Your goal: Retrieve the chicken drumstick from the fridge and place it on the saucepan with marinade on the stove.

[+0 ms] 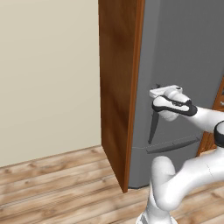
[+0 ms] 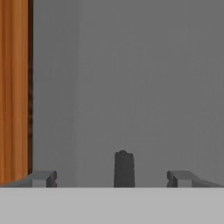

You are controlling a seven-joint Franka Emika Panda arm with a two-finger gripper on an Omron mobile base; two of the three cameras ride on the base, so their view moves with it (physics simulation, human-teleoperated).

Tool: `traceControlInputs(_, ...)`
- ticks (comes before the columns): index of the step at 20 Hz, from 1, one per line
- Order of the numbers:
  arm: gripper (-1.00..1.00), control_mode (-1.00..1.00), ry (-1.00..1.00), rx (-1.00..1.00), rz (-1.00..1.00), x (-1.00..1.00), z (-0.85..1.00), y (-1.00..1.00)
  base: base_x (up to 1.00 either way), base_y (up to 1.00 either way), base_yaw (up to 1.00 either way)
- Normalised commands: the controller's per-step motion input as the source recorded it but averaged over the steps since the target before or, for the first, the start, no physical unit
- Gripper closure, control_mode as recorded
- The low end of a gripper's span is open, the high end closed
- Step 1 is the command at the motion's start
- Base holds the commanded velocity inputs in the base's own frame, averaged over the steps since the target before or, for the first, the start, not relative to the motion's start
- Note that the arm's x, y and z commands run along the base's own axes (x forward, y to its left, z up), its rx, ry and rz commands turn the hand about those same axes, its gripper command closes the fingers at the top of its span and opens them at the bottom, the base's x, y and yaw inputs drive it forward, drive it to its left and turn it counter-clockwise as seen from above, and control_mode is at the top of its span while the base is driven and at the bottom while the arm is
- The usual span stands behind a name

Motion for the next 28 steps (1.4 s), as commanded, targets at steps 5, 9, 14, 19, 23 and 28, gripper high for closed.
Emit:
traceControlInputs(5,-1.00,-1.00,0.00,0.00,0.00,0.25,-0.17,-0.07,0.00,0.00,0.00)
traceControlInputs(9,-1.00,-1.00,0.00,0.00,0.00,0.24,-0.18,-0.09,0.00,0.00,0.00)
traceControlInputs(14,-1.00,-1.00,0.00,0.00,0.00,0.23,-0.10,-0.13,0.00,0.00,0.00)
traceControlInputs(19,-1.00,-1.00,0.00,0.00,0.00,0.19,-0.03,-0.10,0.00,0.00,0.00)
traceControlInputs(23,-1.00,-1.00,0.00,0.00,0.00,0.00,0.00,0.00,0.00,0.00,0.00)
traceControlInputs(28,-1.00,-1.00,0.00,0.00,0.00,0.00,0.00,0.00,0.00,0.00,0.00)
